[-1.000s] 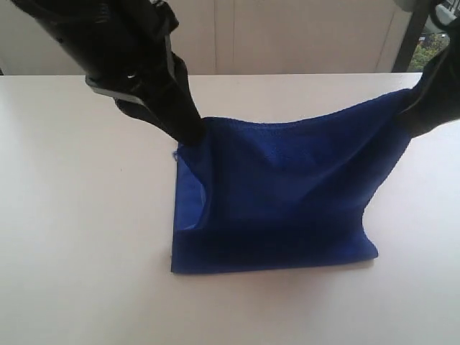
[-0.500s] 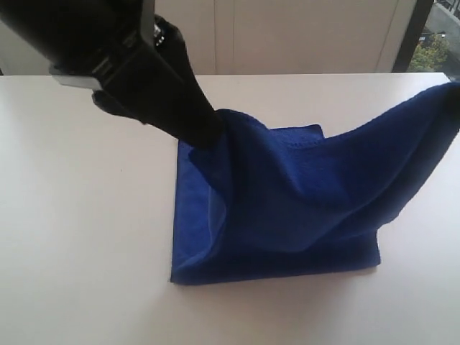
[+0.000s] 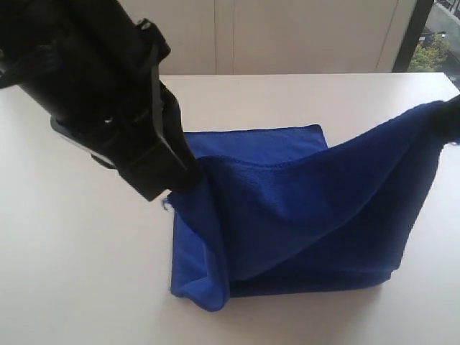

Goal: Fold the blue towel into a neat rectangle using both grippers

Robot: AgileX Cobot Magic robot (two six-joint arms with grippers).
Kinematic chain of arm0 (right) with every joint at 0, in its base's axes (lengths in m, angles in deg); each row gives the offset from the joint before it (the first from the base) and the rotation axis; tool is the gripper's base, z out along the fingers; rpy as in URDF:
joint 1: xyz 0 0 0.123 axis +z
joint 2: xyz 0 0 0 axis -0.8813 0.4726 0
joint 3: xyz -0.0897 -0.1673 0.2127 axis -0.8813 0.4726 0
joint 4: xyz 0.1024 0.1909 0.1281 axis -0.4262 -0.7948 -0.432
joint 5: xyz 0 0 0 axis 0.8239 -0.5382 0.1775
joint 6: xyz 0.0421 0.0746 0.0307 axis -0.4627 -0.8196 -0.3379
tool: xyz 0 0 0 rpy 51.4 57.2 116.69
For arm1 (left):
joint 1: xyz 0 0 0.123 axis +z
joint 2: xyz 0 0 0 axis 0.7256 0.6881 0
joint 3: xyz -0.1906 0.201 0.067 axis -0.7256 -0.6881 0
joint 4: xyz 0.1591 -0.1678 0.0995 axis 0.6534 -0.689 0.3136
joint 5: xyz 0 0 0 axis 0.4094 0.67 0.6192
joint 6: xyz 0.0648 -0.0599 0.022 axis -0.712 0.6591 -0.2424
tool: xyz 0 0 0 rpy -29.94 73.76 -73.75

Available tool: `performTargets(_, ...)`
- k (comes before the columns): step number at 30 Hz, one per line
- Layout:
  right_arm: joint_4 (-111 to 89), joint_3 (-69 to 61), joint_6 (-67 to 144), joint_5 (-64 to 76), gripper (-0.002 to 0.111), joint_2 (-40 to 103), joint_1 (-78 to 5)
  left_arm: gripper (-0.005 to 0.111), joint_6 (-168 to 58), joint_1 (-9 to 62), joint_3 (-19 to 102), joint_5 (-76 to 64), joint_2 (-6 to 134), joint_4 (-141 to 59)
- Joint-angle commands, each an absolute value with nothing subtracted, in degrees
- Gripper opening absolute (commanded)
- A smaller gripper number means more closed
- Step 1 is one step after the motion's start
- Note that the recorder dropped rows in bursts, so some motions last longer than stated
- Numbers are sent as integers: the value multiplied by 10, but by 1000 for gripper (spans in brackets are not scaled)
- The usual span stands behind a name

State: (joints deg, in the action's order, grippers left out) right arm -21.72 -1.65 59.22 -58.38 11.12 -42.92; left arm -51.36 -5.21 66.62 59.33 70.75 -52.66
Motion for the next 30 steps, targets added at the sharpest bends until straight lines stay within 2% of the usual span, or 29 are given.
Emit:
performTargets(1,-206,-16,599,-563,0,115,-429,0,-513,-56,656,628,702,-521)
performTargets(19,-176,-16,599,-534,0,130,-429,0,-530,-56,657,644,702,-321)
performTargets(30,-143,-16,598,-468,0,191,-429,0,-610,-56,657,547,702,-201)
